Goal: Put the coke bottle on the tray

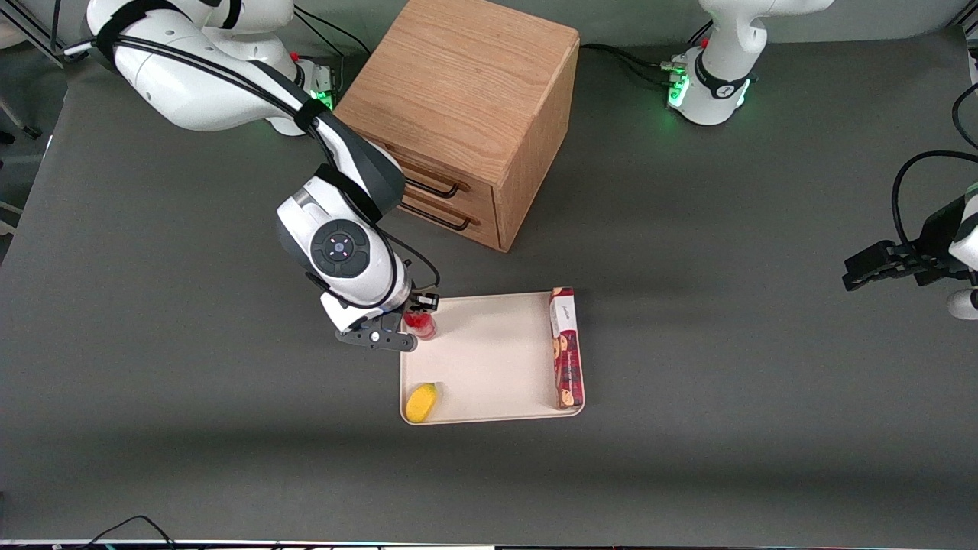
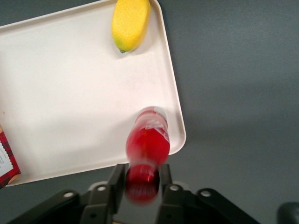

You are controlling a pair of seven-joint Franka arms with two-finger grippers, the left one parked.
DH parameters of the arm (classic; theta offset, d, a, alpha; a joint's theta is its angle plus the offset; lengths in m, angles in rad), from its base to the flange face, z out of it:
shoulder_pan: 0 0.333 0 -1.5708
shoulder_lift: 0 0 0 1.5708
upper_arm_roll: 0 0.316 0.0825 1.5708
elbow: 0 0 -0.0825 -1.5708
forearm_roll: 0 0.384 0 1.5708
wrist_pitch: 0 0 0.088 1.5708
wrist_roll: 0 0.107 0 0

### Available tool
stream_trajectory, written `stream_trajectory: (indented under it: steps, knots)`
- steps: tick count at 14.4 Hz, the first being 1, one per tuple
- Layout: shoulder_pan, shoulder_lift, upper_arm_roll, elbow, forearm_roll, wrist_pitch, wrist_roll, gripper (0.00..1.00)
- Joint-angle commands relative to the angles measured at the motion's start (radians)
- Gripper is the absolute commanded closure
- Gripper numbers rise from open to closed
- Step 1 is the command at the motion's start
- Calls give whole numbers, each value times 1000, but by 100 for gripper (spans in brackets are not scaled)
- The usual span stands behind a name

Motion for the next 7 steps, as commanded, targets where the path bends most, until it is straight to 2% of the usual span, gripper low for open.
stream_trajectory:
  steps: [1, 4, 7]
  knots:
    - [1, -5, 14, 22, -30, -4, 35, 0]
    - [-16, -116, 22, 52, -27, -77, 20, 0]
    - [-36, -266, 17, 132, -16, -273, -94, 0]
